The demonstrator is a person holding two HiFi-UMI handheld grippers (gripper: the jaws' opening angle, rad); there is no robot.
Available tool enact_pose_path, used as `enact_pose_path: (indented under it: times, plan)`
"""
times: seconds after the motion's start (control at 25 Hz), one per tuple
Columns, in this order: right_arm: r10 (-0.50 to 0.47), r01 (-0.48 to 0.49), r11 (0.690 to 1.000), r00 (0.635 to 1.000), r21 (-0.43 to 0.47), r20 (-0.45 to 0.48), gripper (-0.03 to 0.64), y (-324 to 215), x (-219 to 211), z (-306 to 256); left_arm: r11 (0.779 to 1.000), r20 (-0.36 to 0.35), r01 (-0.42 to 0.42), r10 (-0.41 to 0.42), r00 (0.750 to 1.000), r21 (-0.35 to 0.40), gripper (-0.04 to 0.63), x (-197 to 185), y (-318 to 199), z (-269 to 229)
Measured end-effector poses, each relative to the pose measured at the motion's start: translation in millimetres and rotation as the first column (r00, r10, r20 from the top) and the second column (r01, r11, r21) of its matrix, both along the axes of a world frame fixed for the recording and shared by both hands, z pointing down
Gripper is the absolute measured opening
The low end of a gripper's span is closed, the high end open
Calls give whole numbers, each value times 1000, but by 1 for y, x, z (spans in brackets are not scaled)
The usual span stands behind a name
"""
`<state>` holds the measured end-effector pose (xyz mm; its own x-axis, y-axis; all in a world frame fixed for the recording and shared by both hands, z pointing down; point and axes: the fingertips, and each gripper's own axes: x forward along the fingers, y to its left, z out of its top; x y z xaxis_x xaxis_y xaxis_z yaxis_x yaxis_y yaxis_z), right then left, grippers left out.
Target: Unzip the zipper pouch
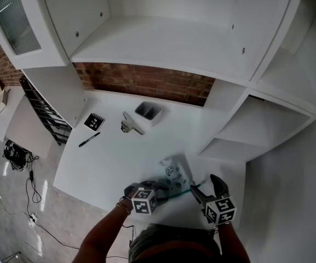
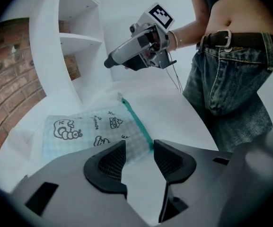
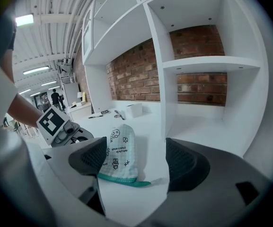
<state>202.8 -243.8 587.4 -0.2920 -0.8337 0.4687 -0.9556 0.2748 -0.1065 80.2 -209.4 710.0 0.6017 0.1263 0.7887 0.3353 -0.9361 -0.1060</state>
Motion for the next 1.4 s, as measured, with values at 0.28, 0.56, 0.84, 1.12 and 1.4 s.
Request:
enact_pose_path:
  times: [0.28,0.56,0.84,1.12,1.4]
  plan:
    - [3,-3,1000,1000,-12,0,388,-3,1,6,994,27,15,-12,1000,-112,117,0,2,11]
    - [-30,30,999,999,-15,12,385,-3,-8,7,945,-17,184,-196,981,-269,57,7,-7,-4]
    - [-186,191,982,962,-6,199,234,7,-50,-6,709,-169,357,-555,815,-608,54,19,-31,-71]
    - [-321,320,947,947,34,18,202,13,-93,-13,626,-235,379,-678,697,-681,54,10,-43,-105]
    - [-377,390,917,917,89,-133,194,13,-115,-19,575,-281,369,-745,605,-730,54,0,-46,-134]
